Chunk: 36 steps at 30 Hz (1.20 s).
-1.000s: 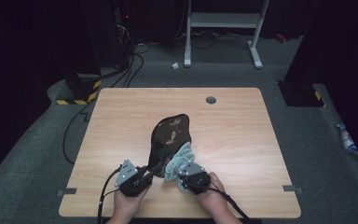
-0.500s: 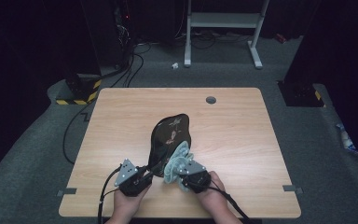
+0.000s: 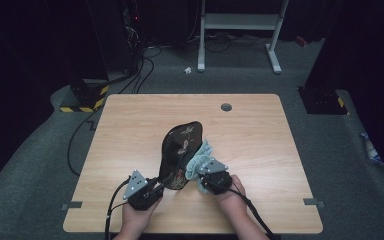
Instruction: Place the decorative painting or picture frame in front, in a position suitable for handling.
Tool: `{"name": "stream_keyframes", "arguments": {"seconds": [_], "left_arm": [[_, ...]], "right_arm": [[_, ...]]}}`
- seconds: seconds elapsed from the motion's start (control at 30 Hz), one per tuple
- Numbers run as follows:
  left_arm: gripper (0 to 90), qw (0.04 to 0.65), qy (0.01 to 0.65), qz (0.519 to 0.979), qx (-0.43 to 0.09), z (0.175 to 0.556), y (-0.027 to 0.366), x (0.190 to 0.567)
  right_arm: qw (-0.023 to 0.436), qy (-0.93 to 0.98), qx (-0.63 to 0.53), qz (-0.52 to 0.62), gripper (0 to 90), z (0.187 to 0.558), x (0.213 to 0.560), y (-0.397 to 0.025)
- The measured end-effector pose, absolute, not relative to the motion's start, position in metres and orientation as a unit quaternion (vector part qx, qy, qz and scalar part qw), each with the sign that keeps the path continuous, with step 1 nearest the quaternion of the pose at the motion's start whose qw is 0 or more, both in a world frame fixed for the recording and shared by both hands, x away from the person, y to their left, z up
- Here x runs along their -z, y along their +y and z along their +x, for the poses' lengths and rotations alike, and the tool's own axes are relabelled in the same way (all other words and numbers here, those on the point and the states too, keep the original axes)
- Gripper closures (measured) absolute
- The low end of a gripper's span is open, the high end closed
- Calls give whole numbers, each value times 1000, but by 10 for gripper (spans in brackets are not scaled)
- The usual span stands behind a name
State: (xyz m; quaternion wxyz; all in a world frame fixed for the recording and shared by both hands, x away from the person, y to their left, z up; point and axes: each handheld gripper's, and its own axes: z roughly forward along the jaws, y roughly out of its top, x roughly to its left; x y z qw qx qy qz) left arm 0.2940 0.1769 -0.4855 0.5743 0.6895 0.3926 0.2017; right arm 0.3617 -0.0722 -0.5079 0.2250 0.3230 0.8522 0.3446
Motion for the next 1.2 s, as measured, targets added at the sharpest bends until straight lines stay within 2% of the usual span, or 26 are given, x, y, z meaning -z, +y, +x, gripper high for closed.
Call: {"name": "stream_keyframes", "arguments": {"seconds": [0.13,0.3,0.47,0.9,1.0,1.2], "left_arm": [[782,574,392,689,-203,294,177,486],[782,574,392,690,-202,294,177,486],[782,575,392,690,-201,294,177,486],[780,572,395,690,-201,295,177,485],[780,571,395,690,-202,295,176,485],[780,571,396,690,-204,294,176,485]], "right_arm": [[192,868,-359,282,651,330,514,-53],[186,876,-365,253,651,309,515,-41],[196,870,-367,264,648,322,508,-50],[234,829,-349,368,649,395,498,-91],[233,834,-347,361,655,392,498,-88],[222,858,-350,304,658,354,501,-62]]}}
